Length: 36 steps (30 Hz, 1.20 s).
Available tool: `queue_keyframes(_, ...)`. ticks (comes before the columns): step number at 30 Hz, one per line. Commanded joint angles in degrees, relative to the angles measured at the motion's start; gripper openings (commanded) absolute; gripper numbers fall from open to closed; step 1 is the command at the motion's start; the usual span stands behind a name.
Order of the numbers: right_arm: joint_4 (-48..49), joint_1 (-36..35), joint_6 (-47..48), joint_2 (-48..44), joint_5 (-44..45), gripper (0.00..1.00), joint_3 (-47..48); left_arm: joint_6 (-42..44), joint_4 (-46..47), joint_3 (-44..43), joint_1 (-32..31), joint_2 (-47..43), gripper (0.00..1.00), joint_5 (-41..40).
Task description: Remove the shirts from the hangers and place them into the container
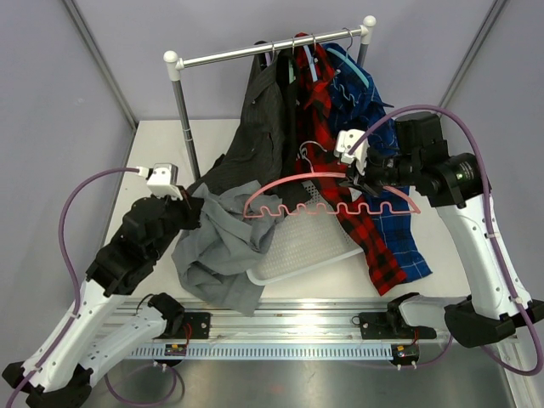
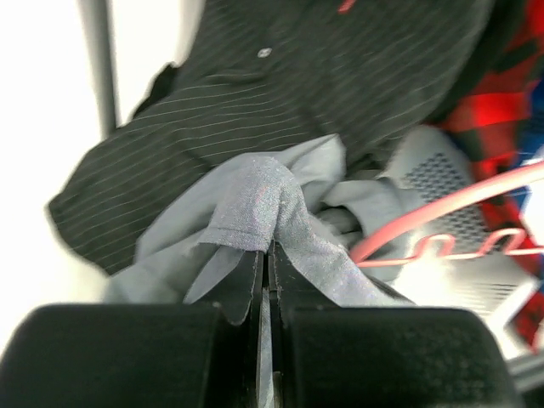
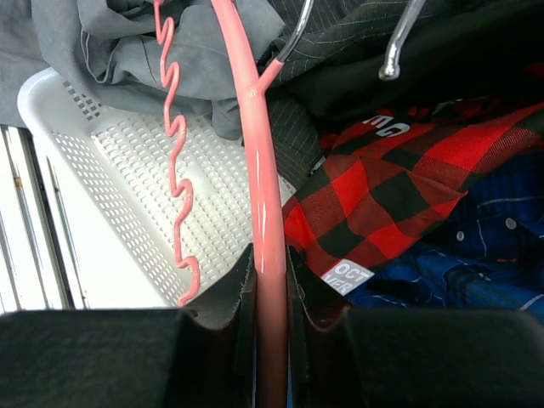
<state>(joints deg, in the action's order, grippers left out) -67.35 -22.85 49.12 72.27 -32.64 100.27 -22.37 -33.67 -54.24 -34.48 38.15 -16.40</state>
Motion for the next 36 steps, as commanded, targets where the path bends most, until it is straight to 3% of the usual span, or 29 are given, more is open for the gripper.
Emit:
queue_keyframes(1,0.20,0.70,0.27,0.24,-2.16,0.00,3.44,3.30,-1.75,1.67,0.64,-1.58,0.00,-3.99)
queue_keyframes(7,0.12,0.70,0.10,1.82,-4.53,0.00,5.29,3.56,-3.42,3.70,0.99,-2.64,0.00,-1.62)
queue_keyframes(8,0.12,0.70,0.10,2.08,-4.88,0.00,5.46,3.82,-3.33,3.79,0.99,-2.90,0.04,-1.18)
queue_keyframes(9,0.20,0.70,0.18,2.43,-5.58,0.00,5.55,4.00,-3.33,3.53,0.99,-3.17,0.28,-0.22)
queue_keyframes(13,0.55,0.70,0.10,4.54,-5.85,0.00,7.04,5.23,-4.73,1.25,0.99,-4.49,0.79,3.21)
queue_keyframes(16,0.56,0.70,0.53,5.86,-6.29,0.00,8.36,6.28,-6.32,-1.65,0.99,-5.89,0.90,6.20)
queue_keyframes(25,-0.32,0.62,2.20,9.20,-7.25,0.00,14.68,10.85,-9.84,-11.93,0.99,-8.45,0.99,16.75)
queue_keyframes(36,-5.68,0.44,7.74,10.97,-21.58,0.00,15.92,19.73,-5.44,-20.29,0.99,5.34,0.99,34.30)
